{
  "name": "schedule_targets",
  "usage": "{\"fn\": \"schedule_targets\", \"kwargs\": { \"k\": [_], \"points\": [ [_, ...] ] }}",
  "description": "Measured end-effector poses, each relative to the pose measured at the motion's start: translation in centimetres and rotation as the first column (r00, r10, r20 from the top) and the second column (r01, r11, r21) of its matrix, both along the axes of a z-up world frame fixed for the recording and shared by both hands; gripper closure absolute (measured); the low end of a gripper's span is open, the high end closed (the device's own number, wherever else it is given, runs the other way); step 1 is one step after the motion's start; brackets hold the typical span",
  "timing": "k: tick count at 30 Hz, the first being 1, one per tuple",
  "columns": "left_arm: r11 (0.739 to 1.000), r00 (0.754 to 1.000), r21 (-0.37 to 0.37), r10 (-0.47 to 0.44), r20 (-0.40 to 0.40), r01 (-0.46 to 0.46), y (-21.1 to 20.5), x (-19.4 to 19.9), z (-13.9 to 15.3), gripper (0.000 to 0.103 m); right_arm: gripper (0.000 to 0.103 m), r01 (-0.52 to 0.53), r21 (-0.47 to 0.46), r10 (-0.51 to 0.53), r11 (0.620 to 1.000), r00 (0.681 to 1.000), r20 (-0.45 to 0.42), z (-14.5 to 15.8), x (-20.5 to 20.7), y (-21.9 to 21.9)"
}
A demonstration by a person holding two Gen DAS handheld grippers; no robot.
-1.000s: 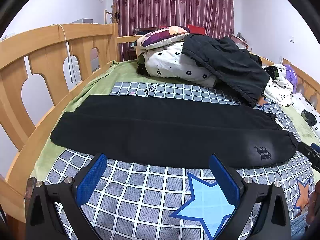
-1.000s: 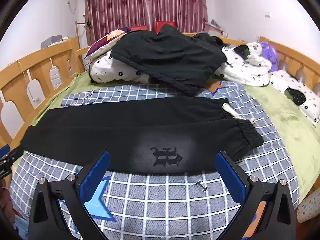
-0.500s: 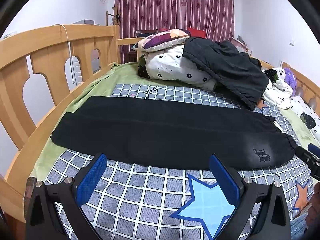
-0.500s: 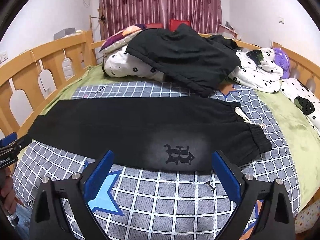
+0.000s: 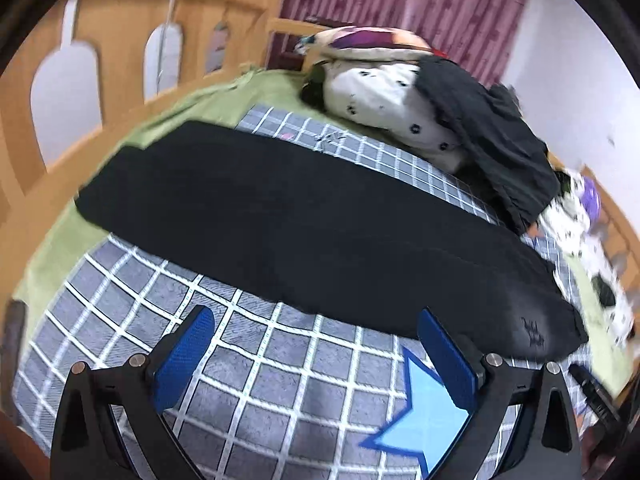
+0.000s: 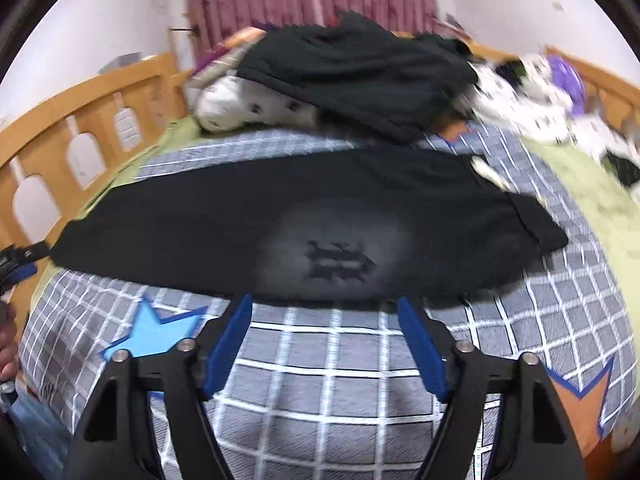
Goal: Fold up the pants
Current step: 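Grasp the sweatpants leg edges with the left and right grippers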
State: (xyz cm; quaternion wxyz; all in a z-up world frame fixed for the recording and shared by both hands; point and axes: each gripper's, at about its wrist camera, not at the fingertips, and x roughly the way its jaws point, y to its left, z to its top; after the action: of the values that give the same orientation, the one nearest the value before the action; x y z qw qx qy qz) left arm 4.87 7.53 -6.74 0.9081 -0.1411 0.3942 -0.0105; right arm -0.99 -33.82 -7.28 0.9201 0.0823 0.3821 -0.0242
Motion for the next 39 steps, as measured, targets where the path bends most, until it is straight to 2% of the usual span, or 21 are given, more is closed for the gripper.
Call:
{"fn": "schedule_targets", "kwargs": {
  "k": [2, 4, 6, 10, 12, 14, 18, 19, 20, 21, 22, 23, 25, 26, 28, 32, 33, 36, 39],
  "points": [
    [0.998, 0.997, -0.029, 0.049, -0.054, -0.051, 1.4, 1.0, -2.0, 0.001, 0.036, 0.033, 0.043, -0.032, 0.999, 0.999, -0.025, -1.5, 0.7, -1.7],
    [0.991, 0.995, -0.113, 0.070, -0.075, -0.078, 3.2, 1.9, -3.6, 0.003, 0.039, 0.059, 0.056, -0.056, 0.997, 0.997, -0.052, -3.0, 1.3, -3.1],
    [0.986, 0.992, -0.129, 0.101, -0.075, -0.110, 5.0, 2.6, -4.9, 0.004, 0.045, 0.083, 0.077, -0.076, 0.994, 0.993, -0.086, -4.2, 1.9, -4.4],
    [0.974, 0.979, -0.125, 0.180, -0.094, -0.191, 8.2, 4.1, -8.0, 0.012, 0.045, 0.125, 0.130, -0.112, 0.984, 0.988, -0.104, -6.0, 3.0, -7.2],
    [0.962, 0.973, -0.167, 0.196, -0.120, -0.215, 9.7, 4.9, -9.7, 0.015, 0.045, 0.160, 0.181, -0.138, 0.970, 0.983, -0.125, -7.1, 3.6, -8.6],
    [0.957, 0.975, -0.192, 0.207, -0.081, -0.219, 10.5, 5.5, -9.9, 0.015, 0.045, 0.186, 0.248, -0.154, 0.951, 0.977, -0.144, -8.4, 4.4, -10.0],
    [0.942, 0.969, -0.231, 0.229, -0.092, -0.244, 10.9, 7.4, -10.0, 0.016, 0.045, 0.203, 0.309, -0.177, 0.929, 0.978, -0.110, -8.5, 6.0, -10.9],
    [0.937, 0.965, -0.232, 0.246, -0.093, -0.262, 11.0, 7.8, -10.0, 0.025, 0.045, 0.215, 0.321, -0.190, 0.923, 0.976, -0.107, -8.7, 6.8, -11.0],
    [0.936, 0.961, -0.222, 0.257, -0.098, -0.273, 11.1, 8.1, -10.0, 0.031, 0.056, 0.221, 0.325, -0.197, 0.919, 0.975, -0.106, -8.9, 7.4, -11.2],
    [0.935, 0.957, -0.208, 0.269, -0.106, -0.286, 11.2, 8.4, -10.0, 0.043, 0.076, 0.230, 0.319, -0.207, 0.920, 0.973, -0.104, -8.9, 8.0, -11.2],
    [0.934, 0.954, -0.202, 0.278, -0.116, -0.296, 11.4, 8.7, -10.0, 0.052, 0.078, 0.239, 0.307, -0.217, 0.921, 0.971, -0.103, -8.8, 8.6, -11.2],
    [0.929, 0.948, -0.198, 0.289, -0.132, -0.311, 11.7, 9.0, -10.0, 0.055, 0.080, 0.240, 0.307, -0.224, 0.921, 0.971, -0.088, -8.4, 8.9, -11.1],
    [0.923, 0.939, -0.189, 0.311, -0.148, -0.335, 12.3, 9.5, -9.9, 0.089, 0.082, 0.221, 0.272, -0.221, 0.936, 0.975, -0.033, -7.0, 8.9, -10.7],
    [0.923, 0.935, -0.176, 0.317, -0.160, -0.343, 12.6, 9.8, -9.7, 0.091, 0.082, 0.207, 0.236, -0.208, 0.950, 0.978, -0.018, -6.3, 9.1, -10.3],
    [0.927, 0.938, -0.169, 0.310, -0.153, -0.334, 12.7, 10.0, -8.7, 0.092, 0.082, 0.198, 0.222, -0.199, 0.955, 0.980, -0.018, -5.3, 9.7, -10.1],
    [0.958, 0.960, -0.068, 0.275, -0.046, -0.278, 11.2, 11.0, -4.1, 0.092, 0.082, 0.167, 0.245, -0.169, 0.955, 0.986, -0.011, -3.2, 11.0, -10.6],
    [0.960, 0.962, -0.063, 0.272, -0.026, -0.273, 10.9, 11.4, -3.2, 0.092, 0.082, 0.158, 0.240, -0.161, 0.958, 0.987, -0.008, -2.8, 11.3, -10.7],
    [0.962, 0.963, -0.059, 0.268, 0.023, -0.266, 10.3, 14.0, -1.1, 0.092, 0.082, 0.129, 0.226, -0.132, 0.966, 0.991, -0.003, -1.7, 12.9, -10.8],
    [0.965, 0.963, -0.023, 0.263, 0.064, -0.262, 9.5, 17.4, 0.1, 0.092, 0.082, 0.094, 0.233, -0.095, 0.968, 0.995, -0.007, -1.0, 14.9, -11.3]
  ]
}}
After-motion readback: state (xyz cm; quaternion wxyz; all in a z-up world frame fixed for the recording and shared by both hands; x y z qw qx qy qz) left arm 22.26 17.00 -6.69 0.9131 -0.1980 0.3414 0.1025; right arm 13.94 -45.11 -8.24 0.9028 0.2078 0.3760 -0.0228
